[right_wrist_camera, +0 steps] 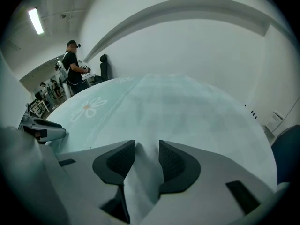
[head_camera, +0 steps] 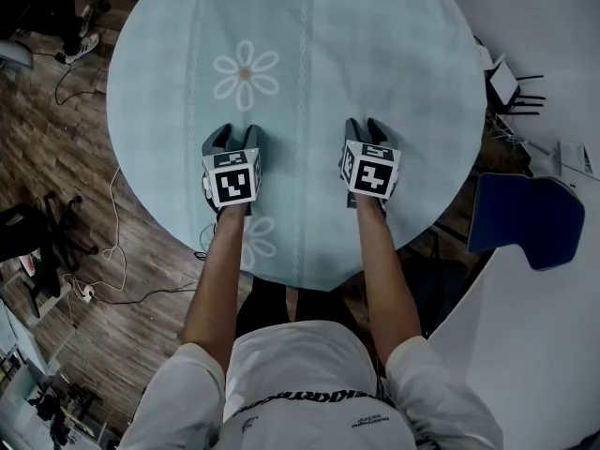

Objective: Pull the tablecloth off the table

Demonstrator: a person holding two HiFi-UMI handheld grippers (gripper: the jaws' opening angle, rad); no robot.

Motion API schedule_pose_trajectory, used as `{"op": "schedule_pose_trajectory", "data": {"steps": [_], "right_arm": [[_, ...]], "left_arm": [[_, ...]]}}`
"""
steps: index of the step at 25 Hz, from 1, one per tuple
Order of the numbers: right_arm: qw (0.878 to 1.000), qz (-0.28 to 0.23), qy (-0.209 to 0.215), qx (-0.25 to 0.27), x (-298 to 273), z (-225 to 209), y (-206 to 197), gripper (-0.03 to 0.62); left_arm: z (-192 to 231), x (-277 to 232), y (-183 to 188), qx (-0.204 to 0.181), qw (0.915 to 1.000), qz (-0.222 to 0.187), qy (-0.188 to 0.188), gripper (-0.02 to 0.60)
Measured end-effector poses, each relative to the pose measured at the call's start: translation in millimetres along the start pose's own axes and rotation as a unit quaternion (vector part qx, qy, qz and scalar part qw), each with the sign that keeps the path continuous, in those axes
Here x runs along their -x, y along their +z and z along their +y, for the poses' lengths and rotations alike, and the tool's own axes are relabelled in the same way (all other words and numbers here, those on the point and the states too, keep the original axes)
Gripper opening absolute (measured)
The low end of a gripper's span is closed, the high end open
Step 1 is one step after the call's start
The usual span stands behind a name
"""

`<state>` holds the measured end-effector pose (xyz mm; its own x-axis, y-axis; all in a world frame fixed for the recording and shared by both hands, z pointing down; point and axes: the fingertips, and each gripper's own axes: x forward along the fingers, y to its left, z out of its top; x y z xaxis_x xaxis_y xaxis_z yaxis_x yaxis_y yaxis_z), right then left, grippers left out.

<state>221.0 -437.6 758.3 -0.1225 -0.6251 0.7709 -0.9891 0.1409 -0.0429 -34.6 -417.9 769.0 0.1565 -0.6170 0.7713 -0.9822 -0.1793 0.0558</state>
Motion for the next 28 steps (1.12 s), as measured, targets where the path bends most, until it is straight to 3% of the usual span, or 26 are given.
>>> {"op": "schedule_pose_trajectory", "data": {"steps": [9, 14, 28], "right_arm": [[1.000, 0.009, 0.010, 0.003, 0.3, 7.7, -3.2, 0.050], [1.000, 0.010, 0.024, -0.007, 0.2, 19.4, -6.6, 0.037], [0.999, 0.010, 0.042, -0.017, 15.9, 29.2, -25.5, 0.035]], "left_arm": [[-1.3, -0.1, -0.2, -0.002, 1.0000, 0.006, -0.007, 0.102], [3.0, 0.7, -3.4, 0.011, 0.9998, 0.009, -0.011, 0.024], [-1.0, 17.0, -22.7, 0.024, 0.9994, 0.010, -0.022, 0.015]]}}
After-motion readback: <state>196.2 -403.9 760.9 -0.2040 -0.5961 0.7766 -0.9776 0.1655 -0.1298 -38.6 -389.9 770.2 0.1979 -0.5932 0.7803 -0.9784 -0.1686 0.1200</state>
